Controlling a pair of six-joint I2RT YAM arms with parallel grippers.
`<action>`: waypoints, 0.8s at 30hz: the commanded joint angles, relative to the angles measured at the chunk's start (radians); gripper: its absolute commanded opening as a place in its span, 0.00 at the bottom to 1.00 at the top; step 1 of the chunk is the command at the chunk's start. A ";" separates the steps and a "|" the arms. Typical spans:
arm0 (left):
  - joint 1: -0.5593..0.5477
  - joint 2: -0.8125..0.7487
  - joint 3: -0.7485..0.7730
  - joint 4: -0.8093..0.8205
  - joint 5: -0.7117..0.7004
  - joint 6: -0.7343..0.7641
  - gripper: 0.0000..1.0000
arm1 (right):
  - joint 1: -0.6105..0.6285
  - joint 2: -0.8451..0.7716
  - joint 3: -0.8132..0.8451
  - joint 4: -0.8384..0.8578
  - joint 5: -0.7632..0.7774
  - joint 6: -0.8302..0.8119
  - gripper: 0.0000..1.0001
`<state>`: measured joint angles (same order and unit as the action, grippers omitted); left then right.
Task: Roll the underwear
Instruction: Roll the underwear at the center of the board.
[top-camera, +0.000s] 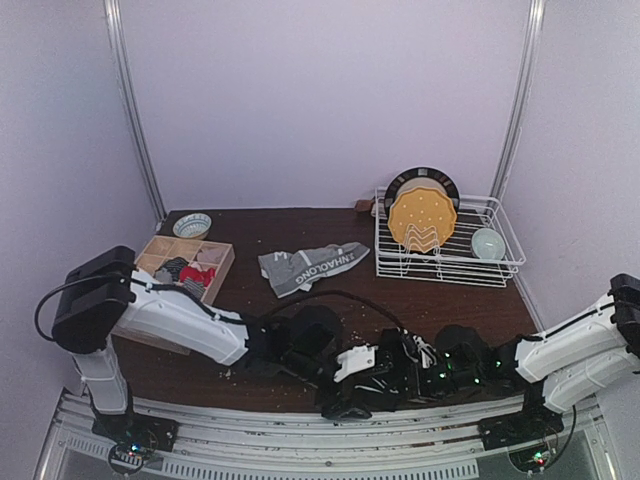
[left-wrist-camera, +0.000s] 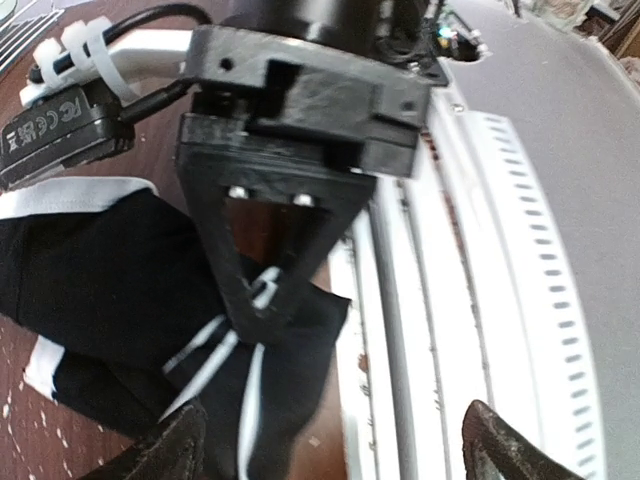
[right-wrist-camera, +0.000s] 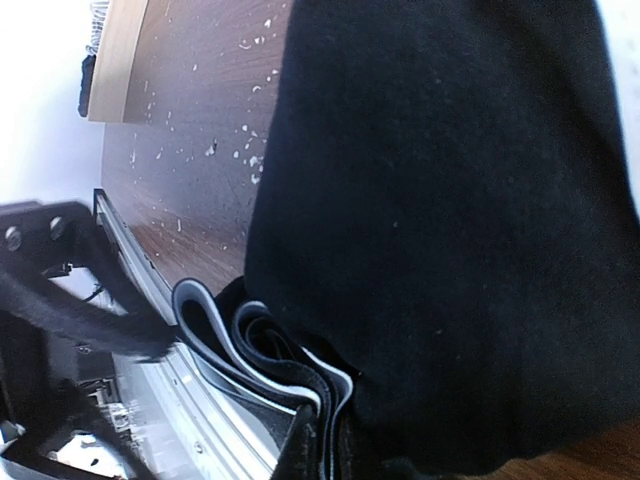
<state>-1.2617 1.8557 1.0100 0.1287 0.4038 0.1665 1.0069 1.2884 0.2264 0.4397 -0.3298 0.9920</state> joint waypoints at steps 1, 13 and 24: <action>0.011 0.089 0.091 -0.013 -0.063 0.057 0.83 | -0.020 0.043 -0.034 -0.028 -0.017 0.019 0.00; 0.051 0.170 0.146 -0.059 -0.030 0.019 0.44 | -0.023 0.062 -0.020 -0.020 -0.052 -0.002 0.00; 0.074 0.232 0.182 -0.134 -0.015 -0.047 0.00 | 0.041 -0.095 0.091 -0.284 0.033 -0.141 0.20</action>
<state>-1.2076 2.0411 1.1774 0.0639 0.3885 0.1574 1.0149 1.2652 0.2703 0.3428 -0.3580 0.9363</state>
